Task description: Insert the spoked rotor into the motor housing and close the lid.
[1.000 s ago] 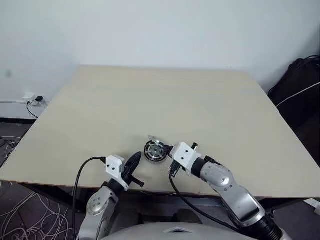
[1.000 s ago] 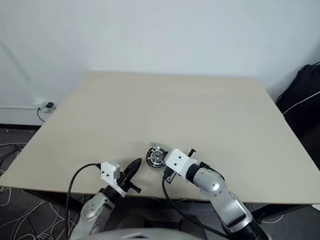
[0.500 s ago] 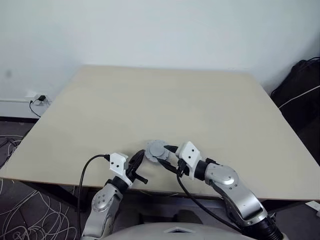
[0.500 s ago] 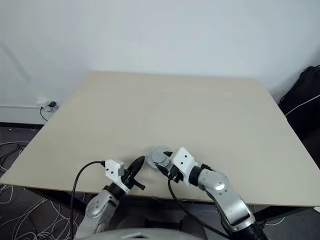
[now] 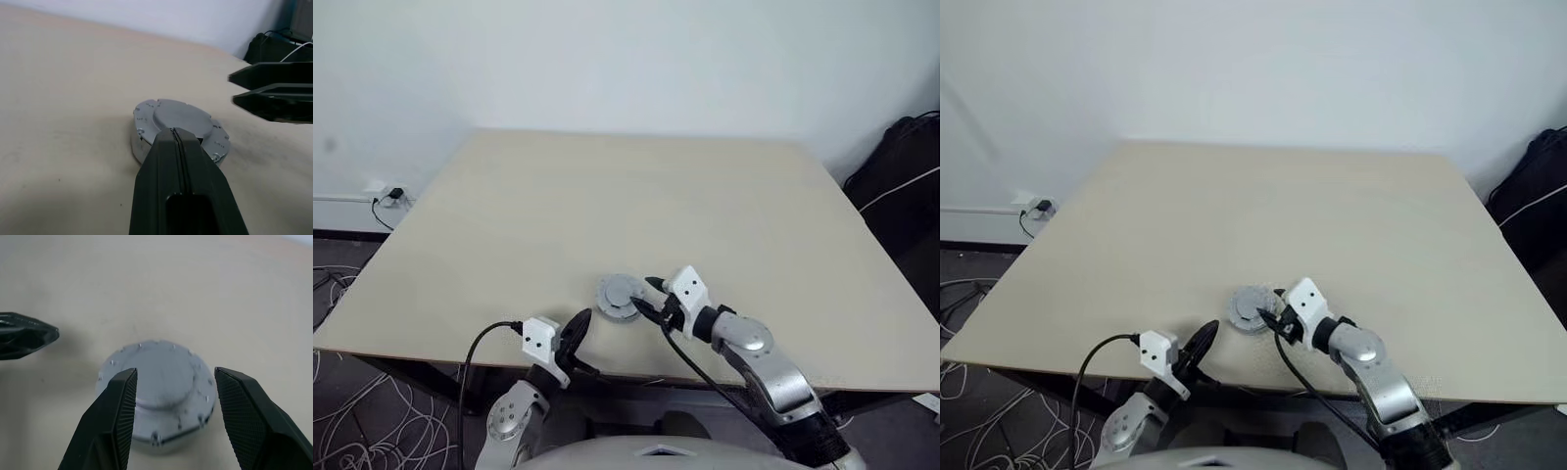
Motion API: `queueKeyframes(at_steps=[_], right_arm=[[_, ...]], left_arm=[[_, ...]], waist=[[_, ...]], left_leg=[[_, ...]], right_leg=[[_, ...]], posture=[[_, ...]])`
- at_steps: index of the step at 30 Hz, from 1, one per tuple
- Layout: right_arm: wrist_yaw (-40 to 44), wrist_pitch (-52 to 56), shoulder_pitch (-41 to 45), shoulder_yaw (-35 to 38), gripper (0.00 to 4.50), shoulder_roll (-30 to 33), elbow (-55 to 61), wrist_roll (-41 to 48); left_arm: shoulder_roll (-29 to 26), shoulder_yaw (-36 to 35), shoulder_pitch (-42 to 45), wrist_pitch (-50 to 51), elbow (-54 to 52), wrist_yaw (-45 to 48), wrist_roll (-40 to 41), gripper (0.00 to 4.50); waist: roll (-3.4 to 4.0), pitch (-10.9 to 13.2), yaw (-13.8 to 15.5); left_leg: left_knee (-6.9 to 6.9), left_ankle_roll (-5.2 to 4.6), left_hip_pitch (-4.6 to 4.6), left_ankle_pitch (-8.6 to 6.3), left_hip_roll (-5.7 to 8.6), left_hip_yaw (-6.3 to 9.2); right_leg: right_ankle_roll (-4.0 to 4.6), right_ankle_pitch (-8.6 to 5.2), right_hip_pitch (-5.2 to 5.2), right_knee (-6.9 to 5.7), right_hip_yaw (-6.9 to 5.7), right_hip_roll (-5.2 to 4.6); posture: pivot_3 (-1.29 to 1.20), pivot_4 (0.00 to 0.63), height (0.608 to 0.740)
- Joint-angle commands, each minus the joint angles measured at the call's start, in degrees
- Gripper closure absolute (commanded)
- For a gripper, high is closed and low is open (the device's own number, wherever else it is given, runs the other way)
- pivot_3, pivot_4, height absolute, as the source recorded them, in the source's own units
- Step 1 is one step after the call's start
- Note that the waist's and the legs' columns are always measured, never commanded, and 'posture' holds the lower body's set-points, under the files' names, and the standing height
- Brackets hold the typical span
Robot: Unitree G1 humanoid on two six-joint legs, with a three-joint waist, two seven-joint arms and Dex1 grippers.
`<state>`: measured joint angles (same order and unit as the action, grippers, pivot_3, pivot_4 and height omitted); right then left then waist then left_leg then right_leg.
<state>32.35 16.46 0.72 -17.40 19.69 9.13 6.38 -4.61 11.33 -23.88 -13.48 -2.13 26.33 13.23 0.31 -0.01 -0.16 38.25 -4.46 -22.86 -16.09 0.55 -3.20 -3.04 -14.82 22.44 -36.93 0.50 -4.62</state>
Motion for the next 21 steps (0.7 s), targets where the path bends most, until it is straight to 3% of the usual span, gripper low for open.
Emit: queueKeyframes(at_steps=[1,13,16,20,21], right_arm=[[1.3,-2.0,3.5,-1.7,1.82,-1.4,-3.0,-1.4],[6.4,-4.3,11.3,-5.5,1.82,-3.7,-14.2,-4.3],[6.9,-5.1,12.7,-5.4,1.28,-4.1,-16.5,-4.8],[7.8,-5.9,14.3,-5.6,0.03,-3.8,-18.6,-5.8],[8.4,-5.6,14.6,-5.6,0.03,-3.7,-19.0,-5.8]], left_arm=[[0.4,-0.1,0.6,-2.6,-0.1,0.0,-0.4,4.5],[1.4,-1.5,1.1,-7.6,5.8,0.5,0.1,4.5],[1.7,-1.4,0.7,-8.1,5.7,0.4,0.0,4.5],[2.1,-1.0,-0.1,-7.6,4.1,-0.2,-0.3,4.5],[2.1,-1.1,-0.1,-7.3,3.6,-0.4,-0.3,4.5]], waist=[[0.0,0.0,0.0],[-0.01,0.0,-0.3],[0.01,0.0,-0.3],[0.02,0.0,-0.4],[0.02,0.0,-0.4]], left_leg=[[0.0,0.0,0.0,0.0,0.0,0.0],[0.0,0.01,-0.03,0.0,0.02,-0.01],[-0.01,0.01,-0.03,0.0,0.01,-0.01],[-0.01,0.02,-0.03,0.0,0.01,-0.01],[-0.01,0.02,-0.04,0.0,0.01,-0.01]], right_leg=[[0.0,0.0,0.0,0.0,0.0,0.0],[0.01,0.0,0.03,0.03,0.0,0.0],[0.01,0.01,0.03,0.01,0.0,0.0],[0.01,0.01,0.04,0.03,0.0,0.0],[0.01,0.01,0.04,0.03,0.0,0.0]], posture=[[0.0,0.0,0.74],[0.0,0.0,0.74],[0.0,0.0,0.74],[0.0,0.0,0.74],[0.0,0.0,0.74]])
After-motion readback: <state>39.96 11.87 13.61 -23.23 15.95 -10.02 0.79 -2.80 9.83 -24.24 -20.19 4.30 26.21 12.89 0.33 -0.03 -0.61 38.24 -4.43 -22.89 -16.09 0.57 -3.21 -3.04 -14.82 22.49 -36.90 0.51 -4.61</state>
